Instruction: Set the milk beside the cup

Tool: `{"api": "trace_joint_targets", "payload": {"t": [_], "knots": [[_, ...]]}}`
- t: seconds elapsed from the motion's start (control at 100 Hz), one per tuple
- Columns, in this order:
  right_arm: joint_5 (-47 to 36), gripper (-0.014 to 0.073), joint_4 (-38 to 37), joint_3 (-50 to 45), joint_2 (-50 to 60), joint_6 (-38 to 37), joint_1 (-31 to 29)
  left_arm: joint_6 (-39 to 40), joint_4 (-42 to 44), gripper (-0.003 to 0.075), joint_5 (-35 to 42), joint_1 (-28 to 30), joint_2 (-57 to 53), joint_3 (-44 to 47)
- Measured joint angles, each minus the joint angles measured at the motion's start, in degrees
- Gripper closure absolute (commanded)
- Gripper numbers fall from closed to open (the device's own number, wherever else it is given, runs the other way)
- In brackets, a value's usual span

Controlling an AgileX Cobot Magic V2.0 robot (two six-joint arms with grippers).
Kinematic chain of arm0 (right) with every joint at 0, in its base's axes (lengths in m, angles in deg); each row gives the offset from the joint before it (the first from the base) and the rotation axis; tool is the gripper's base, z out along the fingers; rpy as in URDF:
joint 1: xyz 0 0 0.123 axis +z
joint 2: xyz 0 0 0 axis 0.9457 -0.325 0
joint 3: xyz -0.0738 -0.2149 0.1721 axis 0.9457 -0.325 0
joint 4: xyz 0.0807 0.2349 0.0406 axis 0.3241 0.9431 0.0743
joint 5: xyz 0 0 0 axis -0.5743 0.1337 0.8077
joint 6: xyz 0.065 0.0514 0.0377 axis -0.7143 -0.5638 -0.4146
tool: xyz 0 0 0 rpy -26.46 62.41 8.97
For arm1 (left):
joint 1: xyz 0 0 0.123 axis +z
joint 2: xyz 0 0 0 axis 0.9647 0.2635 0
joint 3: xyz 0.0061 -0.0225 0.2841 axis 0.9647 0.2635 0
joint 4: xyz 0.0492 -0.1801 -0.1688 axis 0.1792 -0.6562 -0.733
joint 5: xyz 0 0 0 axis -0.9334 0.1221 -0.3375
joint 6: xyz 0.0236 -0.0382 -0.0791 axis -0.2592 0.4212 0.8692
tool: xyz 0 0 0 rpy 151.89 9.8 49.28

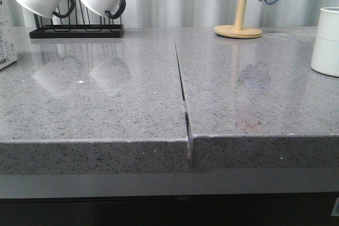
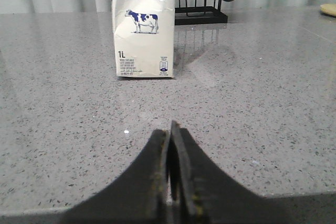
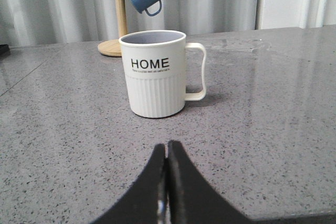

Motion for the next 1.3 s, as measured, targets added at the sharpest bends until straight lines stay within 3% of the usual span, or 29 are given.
{"api": "trace_joint_targets", "payload": {"t": [0.54, 0.81, 1.19, 1.3], "knots": [[0.0, 0.0662, 0.0, 0.0, 0.0, 0.0, 0.0, 0.0, 0.0, 0.0741, 0.0, 0.0, 0.0, 0.0], [6.4, 0.0662, 0.0, 3.9, -0.8, 0.0, 0.0, 0.0, 0.0, 0.0741, 0.0, 0.0, 0.0, 0.0], [8.7, 0.0660, -0.2, 16.1, -16.3, 0.0, 0.0, 0.0, 0.0, 0.0741, 0.0, 0.0, 0.0, 0.0], [3.8, 0.0578, -0.3, 16.1, -21.2, 0.0, 0.0, 0.0, 0.0, 0.0741, 0.0, 0.0, 0.0, 0.0]]}}
